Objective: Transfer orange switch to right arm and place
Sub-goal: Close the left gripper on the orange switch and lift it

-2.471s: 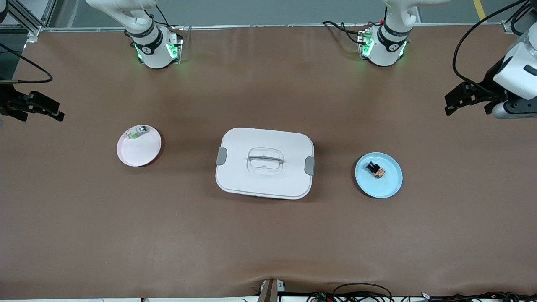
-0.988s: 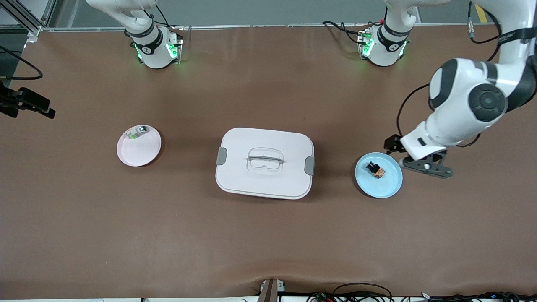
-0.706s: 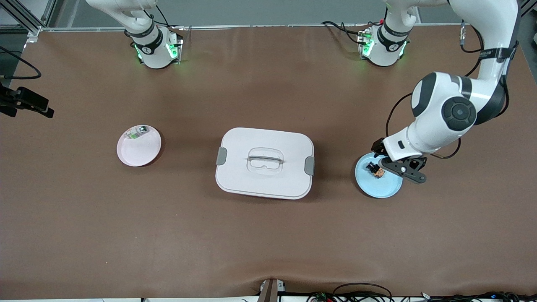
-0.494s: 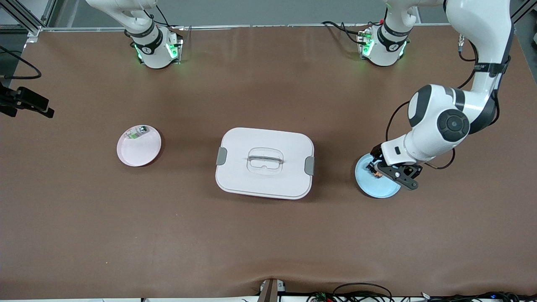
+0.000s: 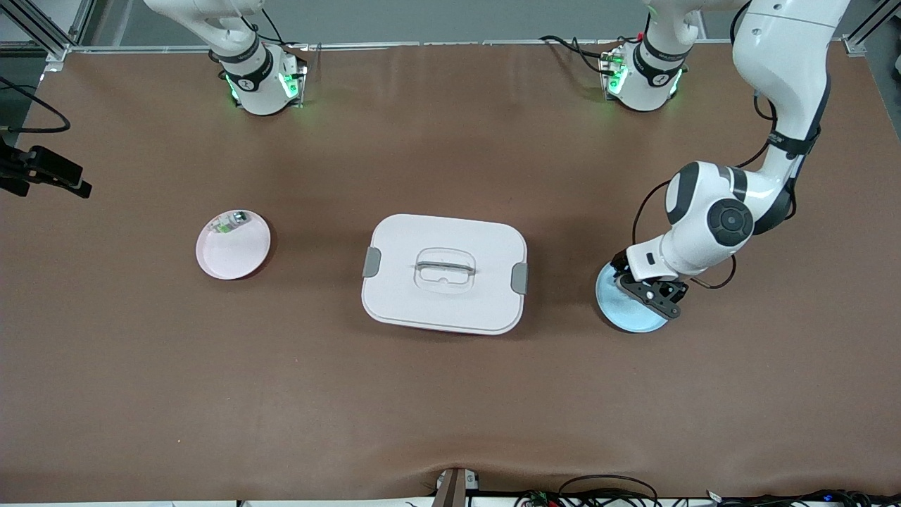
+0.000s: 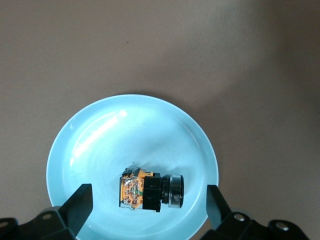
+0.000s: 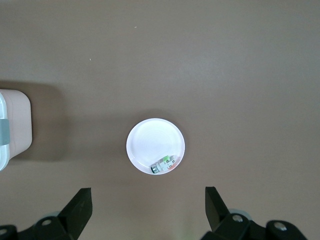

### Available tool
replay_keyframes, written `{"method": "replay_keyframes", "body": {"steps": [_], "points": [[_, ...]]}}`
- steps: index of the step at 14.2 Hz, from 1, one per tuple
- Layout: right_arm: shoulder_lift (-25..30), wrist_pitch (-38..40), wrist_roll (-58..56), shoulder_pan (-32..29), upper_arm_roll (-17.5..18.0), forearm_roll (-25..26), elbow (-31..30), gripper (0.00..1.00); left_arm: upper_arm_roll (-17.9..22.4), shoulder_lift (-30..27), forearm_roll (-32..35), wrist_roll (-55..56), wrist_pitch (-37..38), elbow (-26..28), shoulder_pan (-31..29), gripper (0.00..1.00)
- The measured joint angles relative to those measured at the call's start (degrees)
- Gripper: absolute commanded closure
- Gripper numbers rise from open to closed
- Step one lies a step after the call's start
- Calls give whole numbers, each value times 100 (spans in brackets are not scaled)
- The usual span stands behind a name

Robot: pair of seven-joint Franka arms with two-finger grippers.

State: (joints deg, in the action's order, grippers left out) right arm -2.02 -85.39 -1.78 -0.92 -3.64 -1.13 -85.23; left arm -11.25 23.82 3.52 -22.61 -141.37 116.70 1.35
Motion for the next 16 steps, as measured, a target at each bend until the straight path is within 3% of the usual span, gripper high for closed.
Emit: {"method": "replay_keyframes", "body": {"steps": [12, 14, 16], "points": [[-1, 1, 3, 1, 22, 0, 0, 0, 5, 426, 183, 4, -603, 255, -75, 0], [-1, 1, 3, 1, 19, 0, 0, 0, 6, 427, 206, 3, -746, 330, -79, 18], [-1, 1, 5, 1, 13, 0, 0, 0, 6, 430, 268, -1, -823, 401, -84, 53]]}}
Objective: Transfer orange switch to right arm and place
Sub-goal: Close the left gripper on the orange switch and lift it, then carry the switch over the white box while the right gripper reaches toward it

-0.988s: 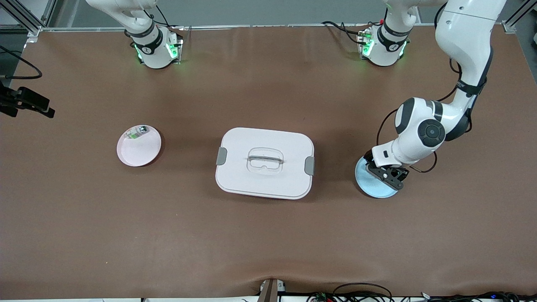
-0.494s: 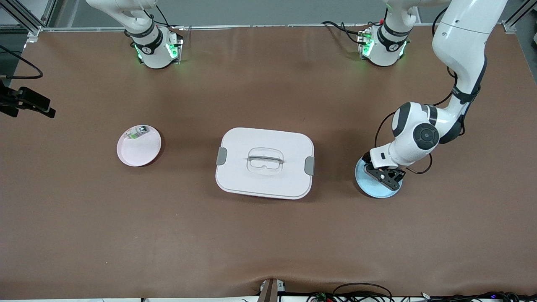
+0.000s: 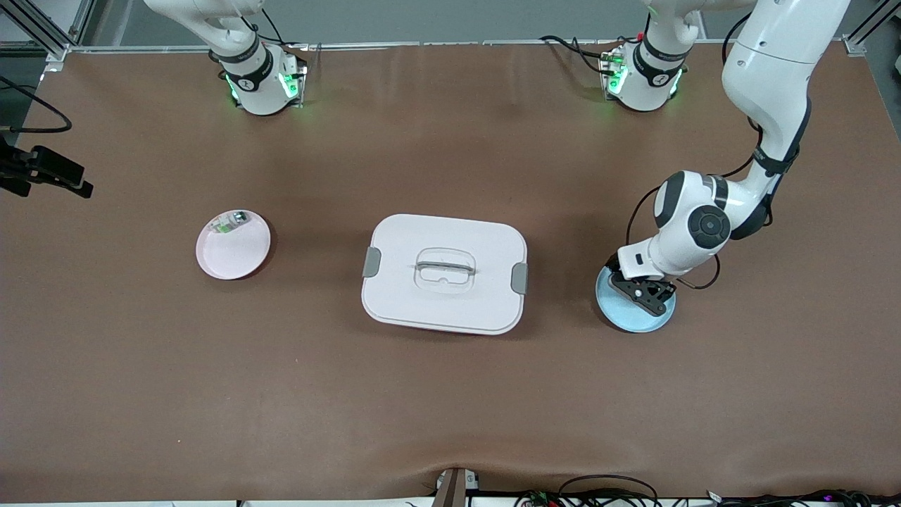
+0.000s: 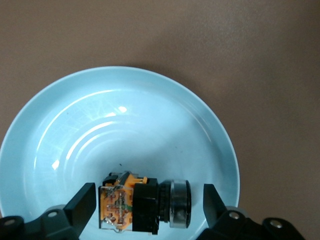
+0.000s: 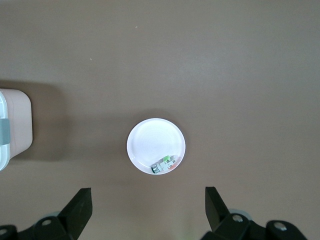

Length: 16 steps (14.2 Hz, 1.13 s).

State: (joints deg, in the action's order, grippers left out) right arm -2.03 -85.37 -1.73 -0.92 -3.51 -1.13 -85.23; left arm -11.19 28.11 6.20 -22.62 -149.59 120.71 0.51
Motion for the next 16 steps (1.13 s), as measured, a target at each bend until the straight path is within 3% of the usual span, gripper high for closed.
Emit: {"method": "replay_keyframes", "body": {"steps": [2, 3, 6, 10, 13, 16], "points": [[0, 0, 0, 3, 15, 0, 0, 0, 1, 1, 24, 0, -17, 32, -15, 97], [-1, 0, 0, 11, 27, 0, 0, 0, -1, -9, 25, 0, -34, 34, -42, 100], [-3, 0, 0, 24, 50, 0, 0, 0, -9, -169, 35, -1, -103, 25, -223, 100], [-6, 8, 1, 30, 54, 0, 0, 0, -161, -857, 25, 135, 95, -36, -256, 100], [-11, 110, 1, 177, 78, -2, -1, 0, -307, -1447, -395, 315, 1008, -334, -259, 100], [-11, 326, 4, 532, 92, -3, -2, 0, -500, -1849, -872, 988, 2336, -1050, -254, 100]]}}
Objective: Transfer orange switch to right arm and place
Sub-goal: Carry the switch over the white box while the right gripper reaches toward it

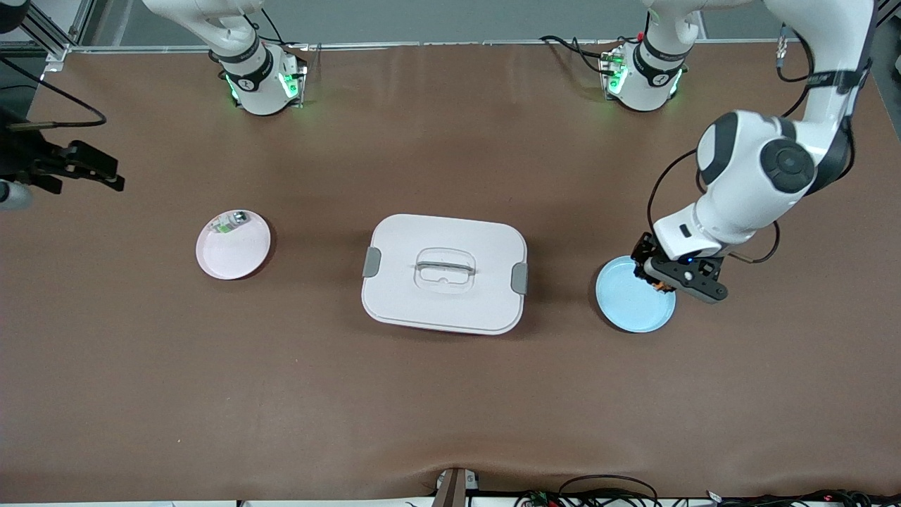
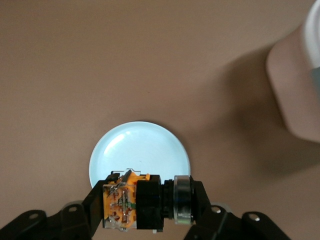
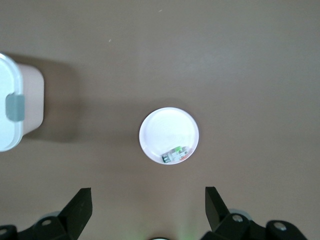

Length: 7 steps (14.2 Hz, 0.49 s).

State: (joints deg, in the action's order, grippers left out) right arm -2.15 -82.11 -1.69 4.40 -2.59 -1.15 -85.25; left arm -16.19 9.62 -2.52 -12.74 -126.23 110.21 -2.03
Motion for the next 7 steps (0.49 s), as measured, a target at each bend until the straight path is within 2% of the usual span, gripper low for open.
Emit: {"method": "replay_keyframes", "body": {"steps": [3, 7], "points": [[-3, 89, 39, 464, 23, -95, -3, 0, -383, -84, -136, 1542, 975, -859, 12, 100], [-57, -163, 86, 753, 41, -1004, -117, 0, -882, -6, -685, 3475, 1374, -1434, 86, 100]]}}
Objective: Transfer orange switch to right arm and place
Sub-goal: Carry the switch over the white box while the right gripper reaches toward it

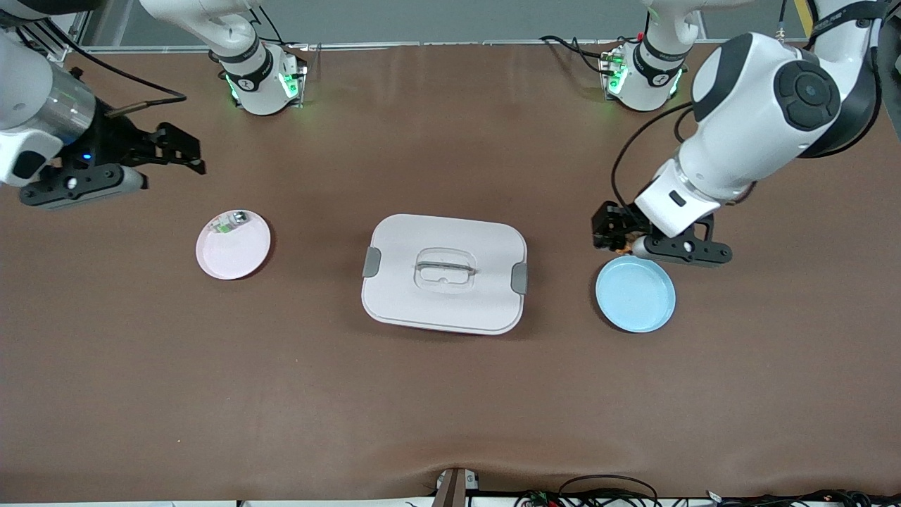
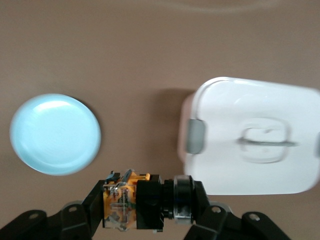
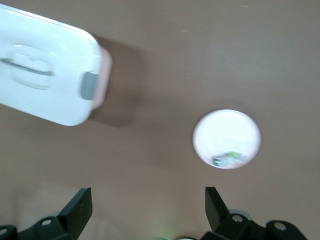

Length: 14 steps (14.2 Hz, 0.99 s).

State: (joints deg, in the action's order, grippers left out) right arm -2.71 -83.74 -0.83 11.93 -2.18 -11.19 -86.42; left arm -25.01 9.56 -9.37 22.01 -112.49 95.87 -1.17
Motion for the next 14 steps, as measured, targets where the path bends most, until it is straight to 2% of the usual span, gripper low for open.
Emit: {"method": "replay_keyframes", "body": {"steps": [3, 8, 14], "points": [[-31, -492, 363, 4, -14, -819, -488, 0, -284, 146, -135, 1586, 4, -286, 313, 100], [207, -1680, 966, 169, -3, -1985, -1465, 0, -338, 554, -142, 4832, 5, -739, 1427, 100], [867, -2990, 2014, 711, 9, -2652, -2531, 0, -341, 1120, -144, 7366, -74, -1263, 2122, 100]]}}
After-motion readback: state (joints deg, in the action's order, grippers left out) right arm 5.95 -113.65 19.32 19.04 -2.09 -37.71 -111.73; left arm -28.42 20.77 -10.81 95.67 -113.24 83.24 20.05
